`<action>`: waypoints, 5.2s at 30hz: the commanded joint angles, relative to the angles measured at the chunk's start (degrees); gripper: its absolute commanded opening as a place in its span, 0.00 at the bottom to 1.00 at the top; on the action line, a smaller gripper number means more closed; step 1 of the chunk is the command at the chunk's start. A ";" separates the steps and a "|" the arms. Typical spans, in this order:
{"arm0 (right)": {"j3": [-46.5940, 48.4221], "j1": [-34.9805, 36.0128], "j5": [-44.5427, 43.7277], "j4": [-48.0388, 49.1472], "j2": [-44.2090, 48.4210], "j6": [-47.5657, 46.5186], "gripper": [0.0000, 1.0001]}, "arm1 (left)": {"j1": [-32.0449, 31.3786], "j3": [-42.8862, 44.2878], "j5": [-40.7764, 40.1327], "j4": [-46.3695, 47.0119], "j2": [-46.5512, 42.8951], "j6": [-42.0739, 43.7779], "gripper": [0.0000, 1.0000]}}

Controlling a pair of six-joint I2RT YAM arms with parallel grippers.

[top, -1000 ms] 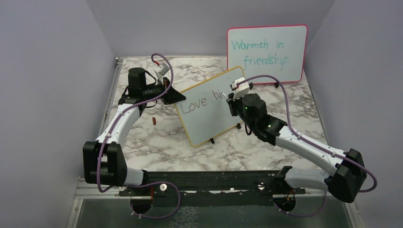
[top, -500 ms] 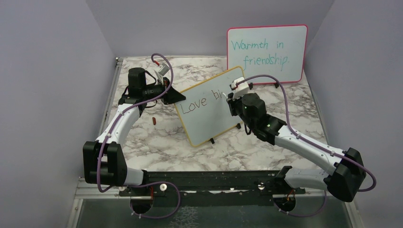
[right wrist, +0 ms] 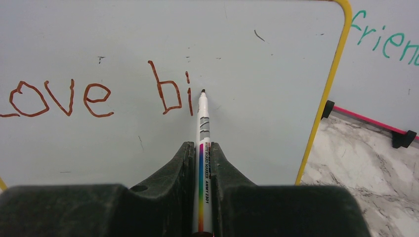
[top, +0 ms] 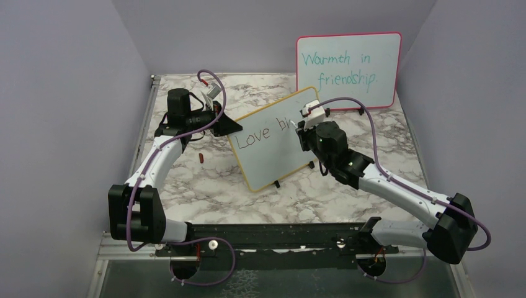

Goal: Write a sentence on the whiteboard

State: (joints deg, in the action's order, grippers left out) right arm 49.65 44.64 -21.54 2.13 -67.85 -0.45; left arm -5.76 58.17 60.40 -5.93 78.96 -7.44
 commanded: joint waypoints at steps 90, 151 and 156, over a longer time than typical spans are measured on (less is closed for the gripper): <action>0.56 -1.16 -3.75 1.74 -0.52 1.70 0.01 | -1.72 -1.22 -5.91 -5.40 1.99 6.56 0.00; -0.87 -2.14 -2.75 -2.78 5.10 2.51 0.01 | -1.71 -1.22 -6.60 -5.49 1.99 6.54 0.00; -1.05 -3.31 -1.71 -2.62 4.62 2.27 0.01 | -1.73 -1.22 -6.60 -5.58 1.99 6.55 0.00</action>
State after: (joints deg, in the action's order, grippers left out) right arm 47.35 42.24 -23.46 -1.19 -63.42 2.72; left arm -5.87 58.39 60.36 -6.33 78.98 -7.18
